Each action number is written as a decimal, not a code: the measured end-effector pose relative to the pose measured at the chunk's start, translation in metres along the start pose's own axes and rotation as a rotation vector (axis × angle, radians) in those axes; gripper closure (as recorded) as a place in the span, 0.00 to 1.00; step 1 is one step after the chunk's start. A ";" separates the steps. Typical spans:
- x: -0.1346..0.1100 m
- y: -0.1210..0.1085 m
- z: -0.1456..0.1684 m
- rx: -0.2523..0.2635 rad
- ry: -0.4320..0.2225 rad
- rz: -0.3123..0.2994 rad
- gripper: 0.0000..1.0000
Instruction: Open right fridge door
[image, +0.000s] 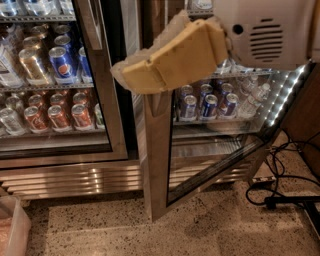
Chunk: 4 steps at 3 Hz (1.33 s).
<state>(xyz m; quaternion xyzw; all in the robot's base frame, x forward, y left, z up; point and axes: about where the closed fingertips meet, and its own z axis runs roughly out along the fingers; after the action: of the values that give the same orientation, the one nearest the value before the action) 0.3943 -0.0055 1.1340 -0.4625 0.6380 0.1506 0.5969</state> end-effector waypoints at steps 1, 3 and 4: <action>0.000 0.000 0.000 0.000 0.000 0.000 0.00; -0.009 0.000 0.004 -0.029 -0.009 -0.003 0.00; -0.009 0.001 0.004 -0.030 -0.007 -0.002 0.00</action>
Offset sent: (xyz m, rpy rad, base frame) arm -0.2573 -0.2273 0.0784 -0.3708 0.0189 -1.2537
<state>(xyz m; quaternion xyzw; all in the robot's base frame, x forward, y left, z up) 0.3945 0.0014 1.1413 -0.4716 0.6333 0.1612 0.5921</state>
